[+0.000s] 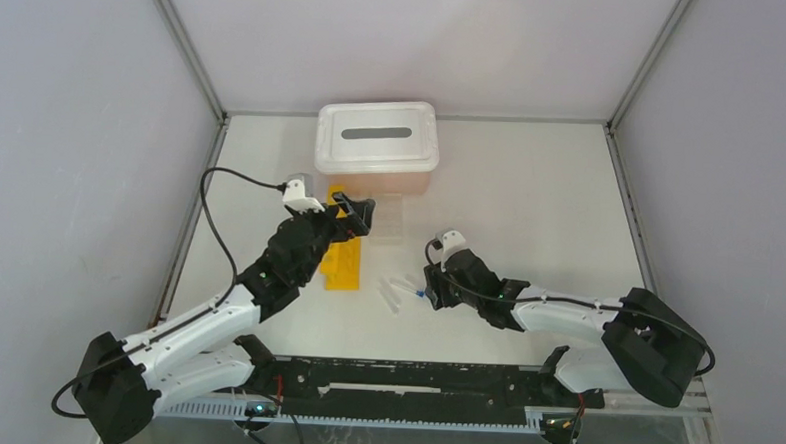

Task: Organize the chemistry lab equipment
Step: Pick up the test tube at the center of the board.

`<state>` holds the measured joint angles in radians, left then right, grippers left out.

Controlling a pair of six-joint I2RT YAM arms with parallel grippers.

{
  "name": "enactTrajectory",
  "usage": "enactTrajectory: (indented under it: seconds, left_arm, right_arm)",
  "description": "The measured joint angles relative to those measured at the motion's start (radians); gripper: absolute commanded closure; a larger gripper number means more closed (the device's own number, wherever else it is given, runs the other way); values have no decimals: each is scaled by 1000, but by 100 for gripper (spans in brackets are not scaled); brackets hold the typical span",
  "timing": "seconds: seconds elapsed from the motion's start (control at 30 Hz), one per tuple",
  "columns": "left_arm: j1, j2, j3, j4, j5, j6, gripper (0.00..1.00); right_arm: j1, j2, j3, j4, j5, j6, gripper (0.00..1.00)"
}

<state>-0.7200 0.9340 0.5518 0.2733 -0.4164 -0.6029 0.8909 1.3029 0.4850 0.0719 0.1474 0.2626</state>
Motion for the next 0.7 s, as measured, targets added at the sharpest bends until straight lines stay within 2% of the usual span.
enactTrajectory:
  seconds: [0.33,0.7]
  left_arm:
    - [0,-25,-32,1,-3,-28,0]
    - [0,-33,-52,10,-23,-38,0]
  right_arm:
    - [36,60,-8,25,17,16,41]
    - [80,119,3,76,102,16,53]
